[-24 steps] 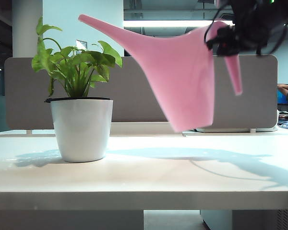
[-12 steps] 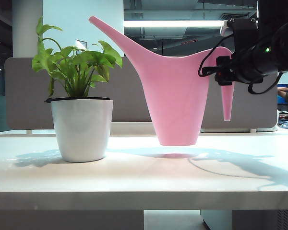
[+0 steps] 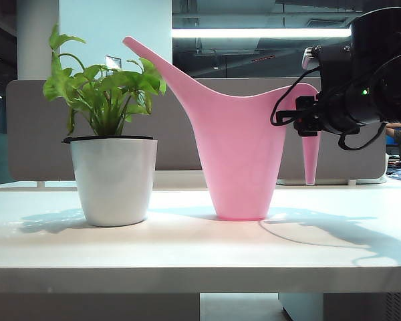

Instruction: Pick up the watering can from the table, water the potted plant, and put the can back.

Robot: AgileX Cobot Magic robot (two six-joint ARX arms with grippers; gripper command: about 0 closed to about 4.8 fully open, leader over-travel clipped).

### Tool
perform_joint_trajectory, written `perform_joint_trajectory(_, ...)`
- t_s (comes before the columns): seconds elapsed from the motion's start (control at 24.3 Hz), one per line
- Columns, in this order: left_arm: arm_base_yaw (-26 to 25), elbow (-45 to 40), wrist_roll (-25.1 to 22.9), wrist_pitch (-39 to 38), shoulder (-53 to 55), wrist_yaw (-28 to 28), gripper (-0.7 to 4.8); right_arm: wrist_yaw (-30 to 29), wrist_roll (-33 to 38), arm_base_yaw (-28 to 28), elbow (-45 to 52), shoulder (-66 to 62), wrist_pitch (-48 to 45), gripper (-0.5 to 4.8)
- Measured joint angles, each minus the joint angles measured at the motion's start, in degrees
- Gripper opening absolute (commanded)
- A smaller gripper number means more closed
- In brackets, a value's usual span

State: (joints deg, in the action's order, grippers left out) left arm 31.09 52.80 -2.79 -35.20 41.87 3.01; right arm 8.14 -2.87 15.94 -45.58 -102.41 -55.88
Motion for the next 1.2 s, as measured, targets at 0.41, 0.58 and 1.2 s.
perform_joint_trajectory(0.41,0.0,0.0,0.0,0.0,0.0,0.0,0.04,-0.22,0.59,0.35,0.24,0.07,0.11,2.66)
perform_joint_trajectory(0.58,0.0,0.0,0.0,0.0,0.0,0.0,0.04,-0.42,1.09,0.37,0.2,0.74,0.11,2.77)
perform_joint_trajectory(1.2,0.0,0.0,0.0,0.0,0.0,0.0,0.04,-0.24,0.96,0.55,4.5,15.52,17.55,1.2)
